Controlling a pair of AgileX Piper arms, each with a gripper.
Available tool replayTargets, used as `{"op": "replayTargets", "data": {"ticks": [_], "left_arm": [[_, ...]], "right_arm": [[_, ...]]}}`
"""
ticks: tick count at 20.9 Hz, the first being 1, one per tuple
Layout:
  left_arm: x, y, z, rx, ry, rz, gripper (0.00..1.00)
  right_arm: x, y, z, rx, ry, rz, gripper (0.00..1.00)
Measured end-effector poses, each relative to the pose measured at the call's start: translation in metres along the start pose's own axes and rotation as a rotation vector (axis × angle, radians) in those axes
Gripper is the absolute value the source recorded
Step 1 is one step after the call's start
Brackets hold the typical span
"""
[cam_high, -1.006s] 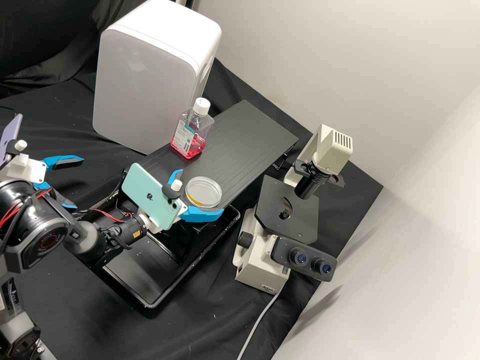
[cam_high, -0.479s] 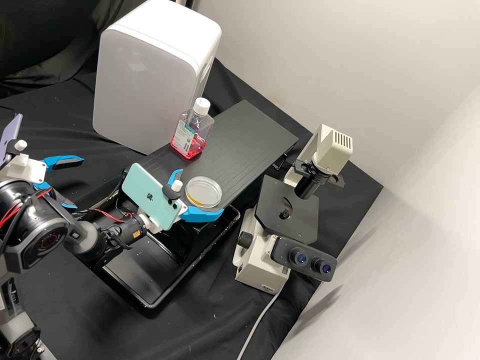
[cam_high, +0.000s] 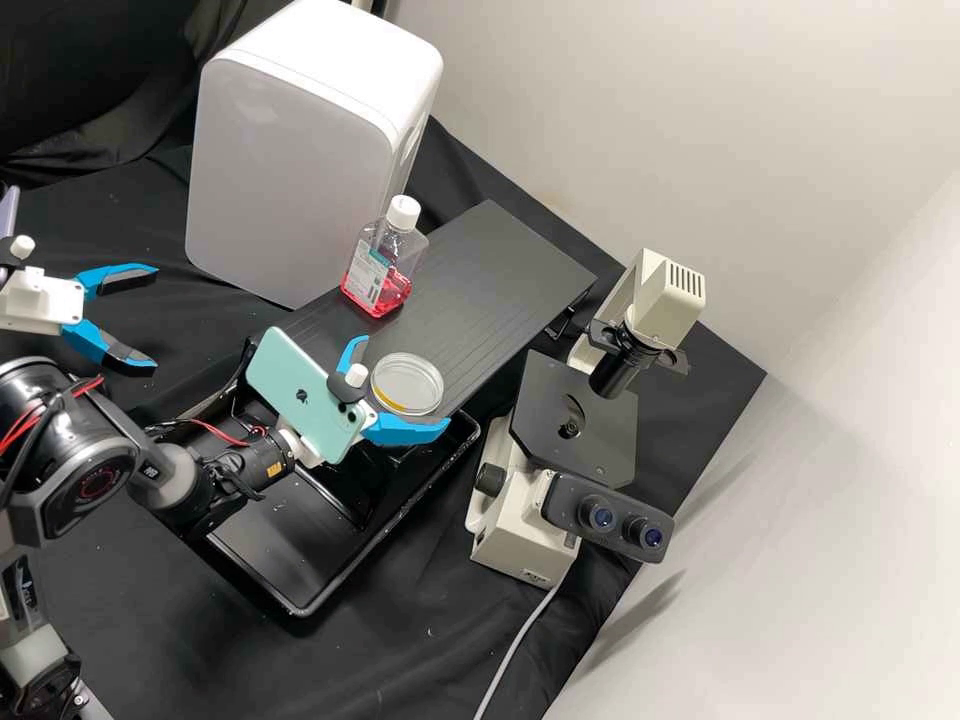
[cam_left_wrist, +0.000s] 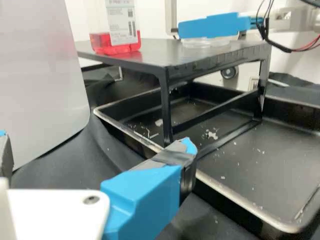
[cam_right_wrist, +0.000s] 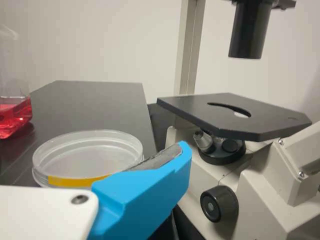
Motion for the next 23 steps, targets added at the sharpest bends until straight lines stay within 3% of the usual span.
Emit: {"op": "replayTargets", "data": {"ticks": [4, 23], "left_arm": [[-0.0066, 0.0029, 0.0004, 0.0, -0.002, 0.012, 1.0], [-0.0066, 0.0022, 0.0023, 0.001, -0.011, 0.009, 1.0]], "right_arm": [[-0.0011, 0.0001, 0.0, 0.0, 0.005, 0.006, 1.0], [-0.001, 0.0014, 0.0013, -0.001, 0.0, 0.01, 1.0]]}}
